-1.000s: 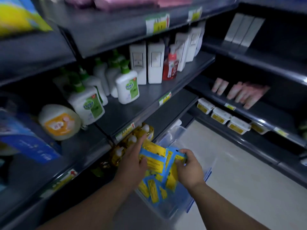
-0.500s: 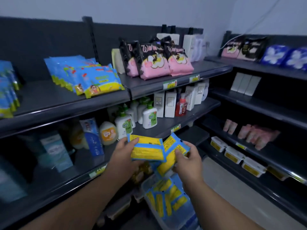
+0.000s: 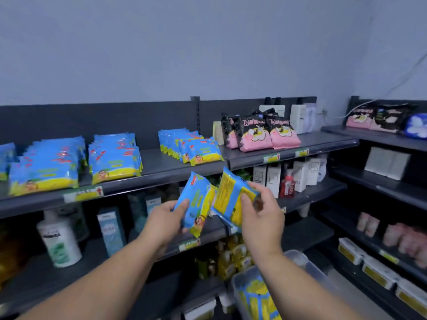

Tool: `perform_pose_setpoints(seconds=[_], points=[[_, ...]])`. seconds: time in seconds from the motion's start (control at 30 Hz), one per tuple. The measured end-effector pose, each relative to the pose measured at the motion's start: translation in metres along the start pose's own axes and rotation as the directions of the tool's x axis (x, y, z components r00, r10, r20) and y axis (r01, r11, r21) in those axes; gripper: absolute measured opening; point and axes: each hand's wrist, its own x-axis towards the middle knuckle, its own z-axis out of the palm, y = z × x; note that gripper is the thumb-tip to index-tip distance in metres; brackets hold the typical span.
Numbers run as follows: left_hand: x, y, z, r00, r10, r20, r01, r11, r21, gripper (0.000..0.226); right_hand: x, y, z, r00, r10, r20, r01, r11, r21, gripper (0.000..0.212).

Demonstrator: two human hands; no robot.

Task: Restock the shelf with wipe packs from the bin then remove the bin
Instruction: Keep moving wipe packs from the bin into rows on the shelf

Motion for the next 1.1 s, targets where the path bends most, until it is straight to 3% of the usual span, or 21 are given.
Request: perform_pose_setpoints(seconds=[0.2,0.37,0.47,0.57,0.8,0.97,1.1], points=[[-0.018,0.026,-0.059,0.997,-0.054,0.058,0.067,0.966,-0.248,0.021,-0.018,-0.037,0.056,0.948,-0.278,0.156,0.272,0.961,0.058,0.033],[-0.025,0.039,-0.140,0.991,-0.123,0.054,0.134,0.898,-0.420,0.024,-0.056,-0.042,0.125,0.884,-0.311,0.349,0.262,0.948,0.182,0.032],[-0.026,0.038,-0.194,0.992,-0.115,0.061,0.129,0.919,-0.371,0.032,-0.076,-0.048,0.174,0.866,-0.317,0.386,0.250,0.944,0.214,0.046],[-0.028,0.039,-0.246,0.995,-0.090,0.041,0.098,0.942,-0.321,0.021,-0.098,-0.071,0.222,0.824,-0.353,0.444,0.261,0.931,0.256,0.044],[-0.017,0.035,-0.368,0.994,-0.049,-0.100,0.022,0.967,-0.254,0.012,-0.137,-0.119,0.316,0.633,-0.435,0.640,0.395,0.893,0.216,0.041],[-0.017,0.034,-0.441,0.996,-0.007,-0.091,0.004,0.999,-0.033,0.021,-0.135,-0.142,0.356,0.624,-0.302,0.721,0.327,0.939,0.110,0.041],[-0.012,0.039,-0.475,0.999,0.018,-0.036,-0.014,0.993,0.114,0.027,-0.122,-0.166,0.384,0.453,-0.117,0.884,0.217,0.976,0.018,0.070]])
